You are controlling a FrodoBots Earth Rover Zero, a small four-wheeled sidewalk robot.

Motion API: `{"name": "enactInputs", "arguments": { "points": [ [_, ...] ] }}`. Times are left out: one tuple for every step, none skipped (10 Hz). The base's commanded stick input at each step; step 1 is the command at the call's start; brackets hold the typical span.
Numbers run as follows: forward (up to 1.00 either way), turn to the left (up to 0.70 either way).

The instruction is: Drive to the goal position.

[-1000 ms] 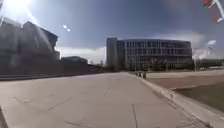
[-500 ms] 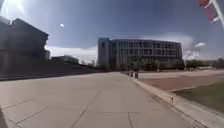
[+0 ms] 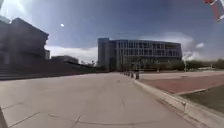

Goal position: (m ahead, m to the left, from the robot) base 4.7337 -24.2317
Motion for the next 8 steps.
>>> {"name": "enactInputs", "arguments": {
  "points": [
    [0.70, 0.00],
    [0.70, 0.00],
    [0.70, 0.00],
    [0.70, 0.00],
    [0.70, 0.00],
    [0.70, 0.00],
    [0.70, 0.00],
    [0.70, 0.00]
  ]
}}
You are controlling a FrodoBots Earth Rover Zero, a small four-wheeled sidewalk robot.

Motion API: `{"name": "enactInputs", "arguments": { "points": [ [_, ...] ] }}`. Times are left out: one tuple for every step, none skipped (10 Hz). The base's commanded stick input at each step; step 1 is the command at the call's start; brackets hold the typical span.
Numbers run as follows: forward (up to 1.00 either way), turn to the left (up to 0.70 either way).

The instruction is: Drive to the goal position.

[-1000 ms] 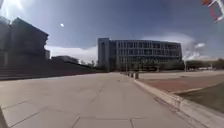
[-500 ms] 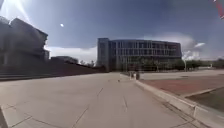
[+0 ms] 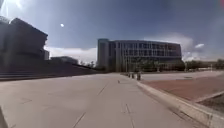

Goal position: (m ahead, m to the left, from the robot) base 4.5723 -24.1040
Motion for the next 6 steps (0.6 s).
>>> {"name": "enactInputs", "arguments": {
  "points": [
    [0.70, 0.00],
    [0.70, 0.00],
    [0.70, 0.00],
    [0.70, 0.00],
    [0.70, 0.00],
    [0.70, 0.00]
  ]
}}
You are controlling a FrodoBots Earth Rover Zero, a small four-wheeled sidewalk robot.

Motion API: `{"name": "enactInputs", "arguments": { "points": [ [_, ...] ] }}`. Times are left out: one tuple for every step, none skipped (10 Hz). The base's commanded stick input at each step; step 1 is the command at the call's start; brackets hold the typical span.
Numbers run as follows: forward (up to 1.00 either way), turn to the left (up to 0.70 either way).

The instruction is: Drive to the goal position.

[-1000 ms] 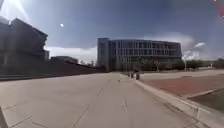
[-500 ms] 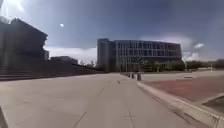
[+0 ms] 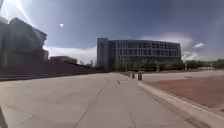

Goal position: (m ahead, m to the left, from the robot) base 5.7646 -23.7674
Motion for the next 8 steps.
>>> {"name": "enactInputs", "arguments": {
  "points": [
    [0.70, 0.00],
    [0.70, -0.35],
    [0.70, -0.35],
    [0.70, -0.35],
    [0.70, -0.35],
    [0.70, -0.33],
    [0.70, 0.00],
    [0.70, 0.00]
  ]
}}
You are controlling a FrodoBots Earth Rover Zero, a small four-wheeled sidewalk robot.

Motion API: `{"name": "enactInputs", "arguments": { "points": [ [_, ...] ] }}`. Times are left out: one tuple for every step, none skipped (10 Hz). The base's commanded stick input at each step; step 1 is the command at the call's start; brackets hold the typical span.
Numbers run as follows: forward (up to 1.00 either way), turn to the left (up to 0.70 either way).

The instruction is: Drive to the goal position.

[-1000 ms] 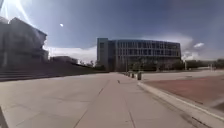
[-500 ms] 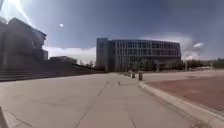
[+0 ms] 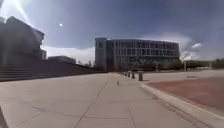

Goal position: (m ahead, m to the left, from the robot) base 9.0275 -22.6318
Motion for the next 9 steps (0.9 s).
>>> {"name": "enactInputs", "arguments": {
  "points": [
    [0.70, 0.00],
    [0.70, 0.00],
    [0.70, 0.00],
    [0.70, 0.00],
    [0.70, 0.00],
    [0.70, 0.00],
    [0.70, 0.00],
    [0.70, 0.00],
    [0.70, 0.00]
  ]
}}
